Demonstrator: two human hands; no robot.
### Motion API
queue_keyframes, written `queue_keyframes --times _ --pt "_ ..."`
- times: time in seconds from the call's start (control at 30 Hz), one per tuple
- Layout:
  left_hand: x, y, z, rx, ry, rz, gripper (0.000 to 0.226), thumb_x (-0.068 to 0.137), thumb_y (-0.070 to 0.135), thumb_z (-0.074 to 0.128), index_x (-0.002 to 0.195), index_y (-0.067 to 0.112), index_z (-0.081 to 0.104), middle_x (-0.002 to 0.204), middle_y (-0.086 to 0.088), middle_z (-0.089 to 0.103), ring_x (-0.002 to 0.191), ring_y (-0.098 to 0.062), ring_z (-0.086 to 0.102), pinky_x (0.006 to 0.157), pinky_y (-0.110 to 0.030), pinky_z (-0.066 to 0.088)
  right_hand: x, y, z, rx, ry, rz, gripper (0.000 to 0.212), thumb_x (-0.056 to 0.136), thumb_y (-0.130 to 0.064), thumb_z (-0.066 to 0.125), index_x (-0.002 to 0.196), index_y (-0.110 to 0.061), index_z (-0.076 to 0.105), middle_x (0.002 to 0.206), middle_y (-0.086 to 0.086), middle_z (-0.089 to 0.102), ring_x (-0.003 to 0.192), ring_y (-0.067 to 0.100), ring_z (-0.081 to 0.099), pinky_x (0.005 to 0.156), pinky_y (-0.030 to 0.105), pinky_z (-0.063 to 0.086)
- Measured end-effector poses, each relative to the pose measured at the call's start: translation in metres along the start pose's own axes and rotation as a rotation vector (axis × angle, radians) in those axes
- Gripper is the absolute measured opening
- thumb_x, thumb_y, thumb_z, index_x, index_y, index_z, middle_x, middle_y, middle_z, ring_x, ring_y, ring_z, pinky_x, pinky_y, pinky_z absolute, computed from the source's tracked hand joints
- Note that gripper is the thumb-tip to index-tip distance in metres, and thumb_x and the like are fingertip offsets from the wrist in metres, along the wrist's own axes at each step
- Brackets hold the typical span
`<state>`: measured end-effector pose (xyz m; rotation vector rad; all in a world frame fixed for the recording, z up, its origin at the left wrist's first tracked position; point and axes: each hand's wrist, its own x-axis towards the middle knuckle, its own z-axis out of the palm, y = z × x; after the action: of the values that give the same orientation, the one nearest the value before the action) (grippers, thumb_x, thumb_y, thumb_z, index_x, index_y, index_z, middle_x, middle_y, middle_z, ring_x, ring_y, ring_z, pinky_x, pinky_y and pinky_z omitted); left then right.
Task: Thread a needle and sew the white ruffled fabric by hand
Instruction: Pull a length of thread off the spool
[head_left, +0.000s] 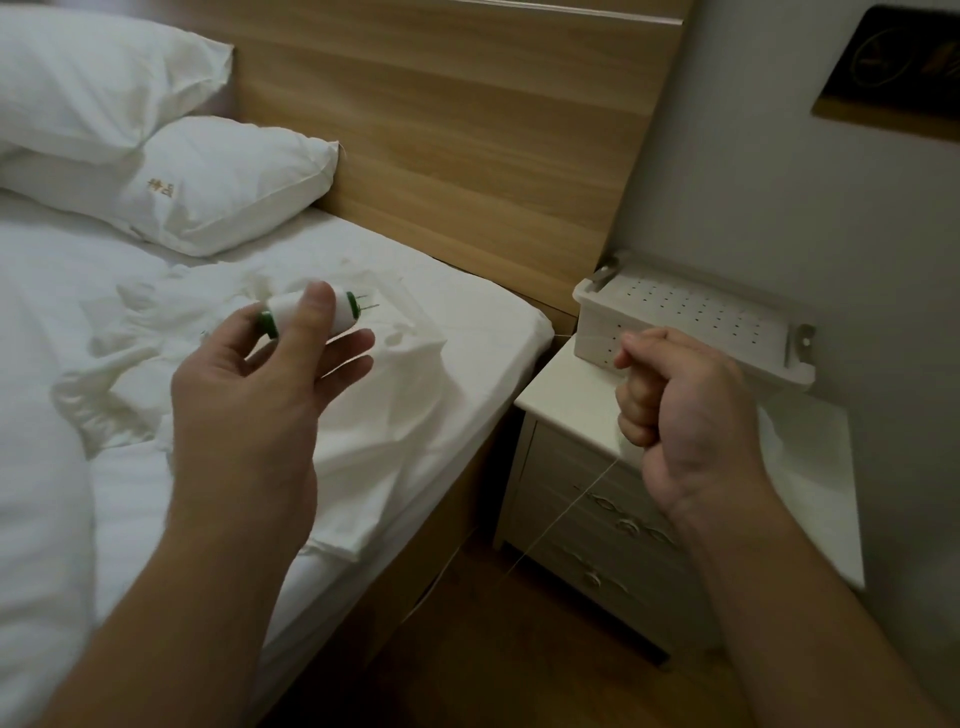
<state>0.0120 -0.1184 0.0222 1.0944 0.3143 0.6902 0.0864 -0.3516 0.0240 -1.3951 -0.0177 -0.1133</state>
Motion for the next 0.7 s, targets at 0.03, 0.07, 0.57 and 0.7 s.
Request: queue_keyframes --times 0.03,0.07,0.57,0.7 --pt "0.0 -0.001 -0.001 0.028 0.018 0.02 0.022 0.097 0.029 0.076 0.107 0.009 0.075 0.102 -0.012 0.081 0.096 -0.029 0.081 0.086 -0.034 0.065 0.001 -0.001 -0.002 0.001 0.013 -0.013 0.031 0.101 -0.01 0.054 0.071 -0.012 0.06 0.044 -0.006 0.036 0.039 0.011 0.027 0.039 0.02 0.023" --pt "-0.001 -0.002 -0.002 0.041 0.029 0.029 0.023 0.096 0.028 0.078 0.107 0.009 0.076 0.101 -0.011 0.082 0.096 -0.028 0.081 0.086 -0.034 0.065 0.001 -0.002 -0.003 0.007 0.023 -0.028 0.031 0.101 -0.01 0.055 0.07 -0.012 0.06 0.044 -0.005 0.036 0.039 0.012 0.026 0.039 0.02 0.023" --pt "0.006 -0.001 -0.004 0.012 0.094 0.041 0.023 0.098 0.036 0.074 0.097 0.013 0.078 0.092 -0.006 0.08 0.089 -0.023 0.079 0.084 -0.034 0.065 0.017 0.008 -0.022 -0.144 0.241 -0.014 0.027 0.094 -0.014 0.062 0.067 -0.015 0.061 0.052 -0.004 0.044 0.05 0.014 0.036 0.046 0.027 0.028" --pt "0.003 0.002 -0.002 0.009 0.076 0.05 0.022 0.099 0.034 0.073 0.099 0.012 0.077 0.092 -0.005 0.08 0.09 -0.023 0.078 0.084 -0.034 0.065 0.024 0.017 -0.029 -0.431 0.171 0.047 0.022 0.08 -0.028 0.061 0.069 -0.012 0.071 0.065 0.001 0.052 0.071 0.023 0.045 0.063 0.037 0.036"
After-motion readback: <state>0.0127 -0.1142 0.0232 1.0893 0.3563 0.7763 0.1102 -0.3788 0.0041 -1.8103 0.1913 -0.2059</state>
